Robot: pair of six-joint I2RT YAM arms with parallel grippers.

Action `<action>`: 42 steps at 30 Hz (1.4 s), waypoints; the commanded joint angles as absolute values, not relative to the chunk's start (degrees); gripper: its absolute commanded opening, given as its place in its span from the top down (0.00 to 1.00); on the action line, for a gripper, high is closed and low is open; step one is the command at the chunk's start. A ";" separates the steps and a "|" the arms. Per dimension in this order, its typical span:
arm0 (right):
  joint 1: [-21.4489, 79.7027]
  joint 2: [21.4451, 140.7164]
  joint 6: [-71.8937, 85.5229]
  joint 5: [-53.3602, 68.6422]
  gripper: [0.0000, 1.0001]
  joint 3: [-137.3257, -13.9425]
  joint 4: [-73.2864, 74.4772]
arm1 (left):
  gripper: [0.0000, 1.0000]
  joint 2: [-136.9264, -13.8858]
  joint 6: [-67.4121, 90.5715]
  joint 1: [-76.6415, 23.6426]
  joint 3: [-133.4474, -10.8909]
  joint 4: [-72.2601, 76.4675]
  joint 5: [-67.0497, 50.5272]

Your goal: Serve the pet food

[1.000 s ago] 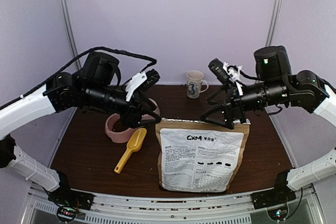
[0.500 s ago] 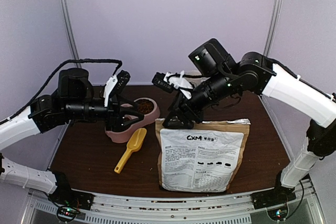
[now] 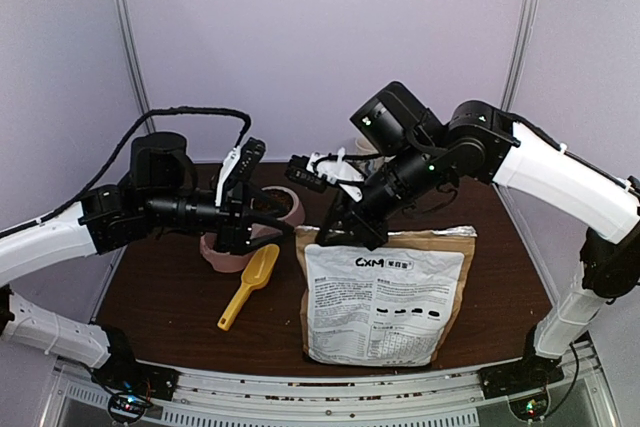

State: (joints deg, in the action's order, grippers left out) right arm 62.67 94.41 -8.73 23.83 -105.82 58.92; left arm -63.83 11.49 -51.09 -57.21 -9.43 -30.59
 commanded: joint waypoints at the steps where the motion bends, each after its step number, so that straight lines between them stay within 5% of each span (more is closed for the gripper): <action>1: 63.04 93.42 -8.50 23.03 1.00 -105.59 57.86 | 0.40 -65.54 12.13 -52.40 -57.01 -3.33 -34.37; 5: 63.01 92.86 -8.44 23.11 1.00 -105.55 57.35 | 0.45 -68.71 11.97 -54.03 -58.56 -3.05 -34.87; 16: 63.02 92.19 -8.65 23.21 1.00 -104.63 58.07 | 1.00 -72.27 12.68 -54.82 -59.23 -0.79 -36.65; 25: 62.94 89.23 -8.10 20.14 0.78 -100.18 57.40 | 1.00 -71.63 14.36 -54.84 -57.32 1.97 -36.45; 27: 62.89 88.58 -8.08 19.32 0.82 -99.34 57.45 | 1.00 -71.55 14.58 -54.84 -57.18 2.17 -36.52; 29: 62.85 87.85 -8.11 18.06 0.99 -98.62 57.33 | 1.00 -71.42 14.67 -54.84 -57.12 2.19 -36.25; 30: 62.85 87.55 -8.10 17.54 1.00 -98.28 57.28 | 1.00 -71.31 14.69 -54.84 -57.13 2.20 -36.03; 36: 62.88 84.70 -8.50 15.01 1.00 -96.89 57.72 | 1.00 -70.33 14.37 -54.84 -57.19 1.45 -34.75; 42: 62.84 82.02 -8.48 13.56 0.89 -93.97 58.90 | 1.00 -69.64 14.16 -54.84 -57.37 0.71 -34.37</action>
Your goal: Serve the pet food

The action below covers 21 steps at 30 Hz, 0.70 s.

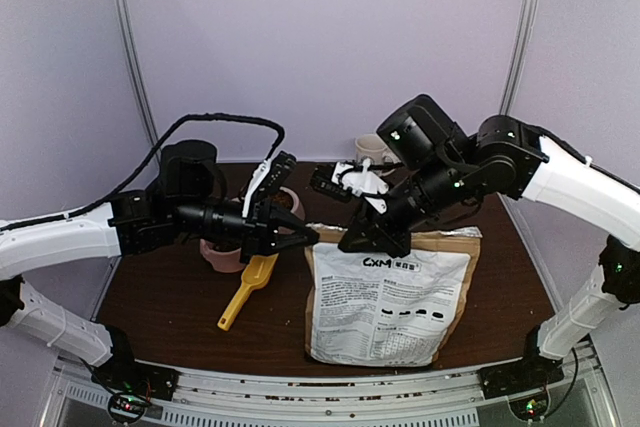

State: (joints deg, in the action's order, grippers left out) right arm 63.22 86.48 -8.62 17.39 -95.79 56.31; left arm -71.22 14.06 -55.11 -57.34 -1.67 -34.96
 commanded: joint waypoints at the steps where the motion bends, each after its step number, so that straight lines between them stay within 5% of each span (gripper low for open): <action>1: 62.78 81.66 -8.41 13.54 0.93 -93.24 58.84 | 1.00 -69.55 14.15 -54.84 -57.38 0.58 -34.22; 2: 62.78 81.45 -8.48 13.54 0.99 -92.56 58.81 | 1.00 -69.46 14.10 -54.84 -57.39 0.53 -33.97; 9: 62.72 79.85 -8.17 12.66 1.00 -89.76 58.80 | 1.00 -68.99 13.93 -54.78 -57.70 0.09 -33.05; 15: 62.68 78.35 -8.16 10.52 0.89 -88.16 60.20 | 1.00 -69.08 13.60 -54.81 -58.31 -0.43 -32.92; 21: 62.58 77.35 -8.08 8.28 1.00 -86.89 60.11 | 1.00 -68.99 13.21 -54.77 -58.61 -0.98 -32.33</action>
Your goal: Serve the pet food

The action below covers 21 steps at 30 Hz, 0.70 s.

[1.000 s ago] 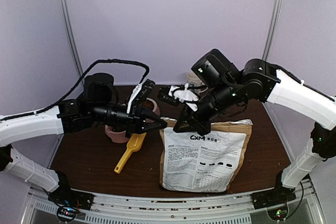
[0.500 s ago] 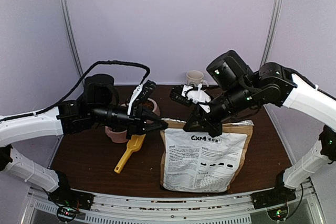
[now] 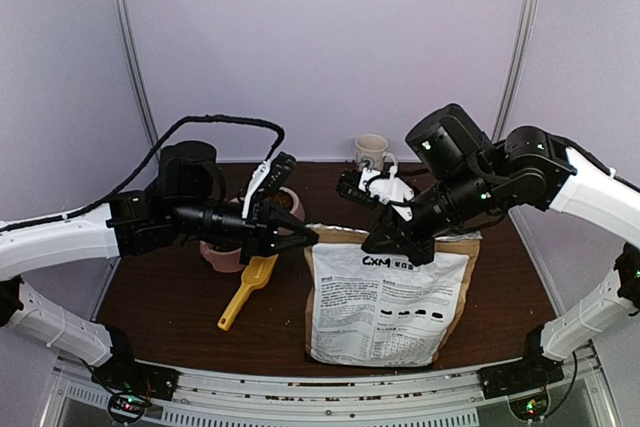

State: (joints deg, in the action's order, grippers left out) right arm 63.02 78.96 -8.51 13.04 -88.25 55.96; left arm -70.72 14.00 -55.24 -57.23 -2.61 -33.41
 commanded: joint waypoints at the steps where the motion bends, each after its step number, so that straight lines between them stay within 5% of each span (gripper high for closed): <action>1: 62.61 76.89 -8.01 7.95 1.00 -86.78 59.93 | 1.00 -68.93 13.12 -54.76 -58.62 -1.16 -32.22; 9: 62.42 73.31 -7.29 3.01 0.87 -85.25 61.36 | 1.00 -67.97 12.49 -54.76 -58.88 -2.66 -30.96; 13: 62.17 72.07 -7.04 2.01 1.00 -83.11 61.55 | 1.00 -67.63 12.49 -54.76 -58.80 -2.73 -30.70; 21: 62.16 70.23 -6.93 -0.51 0.95 -82.23 63.35 | 1.00 -67.28 12.39 -54.42 -59.04 -3.06 -30.26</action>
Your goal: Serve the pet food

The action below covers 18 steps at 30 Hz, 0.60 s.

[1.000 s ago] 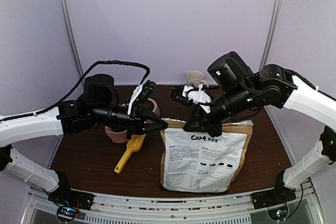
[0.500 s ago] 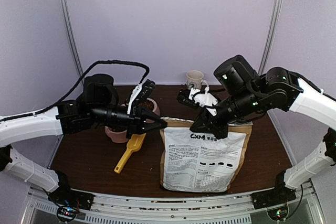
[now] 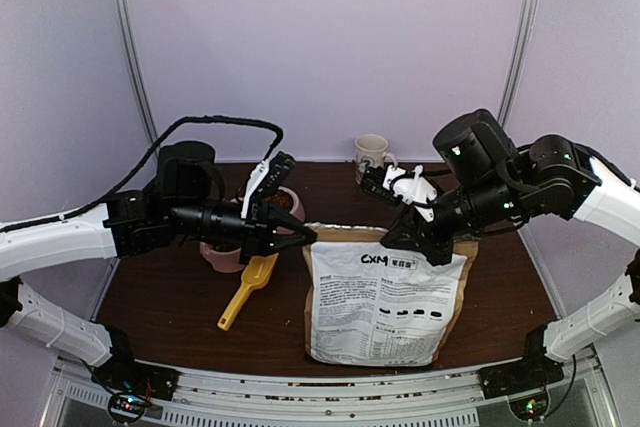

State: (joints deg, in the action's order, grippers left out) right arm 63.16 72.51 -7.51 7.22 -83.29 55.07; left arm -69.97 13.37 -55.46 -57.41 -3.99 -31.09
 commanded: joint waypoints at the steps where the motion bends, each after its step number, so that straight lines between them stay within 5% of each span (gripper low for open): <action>1: 62.19 70.15 -6.81 -0.83 0.92 -82.12 63.77 | 1.00 -67.24 12.33 -54.28 -59.10 -3.16 -30.28; 13: 62.19 69.06 -6.68 -5.35 1.00 -80.92 65.74 | 1.00 -66.03 11.91 -53.36 -58.89 -4.17 -29.83; 18: 62.20 68.50 -6.40 -6.66 0.89 -80.64 68.36 | 1.00 -65.71 11.61 -52.93 -59.05 -4.66 -29.86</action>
State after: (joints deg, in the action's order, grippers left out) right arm 63.29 70.81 -7.14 2.68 -82.17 57.28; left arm -69.69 12.71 -55.07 -57.43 -4.82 -30.55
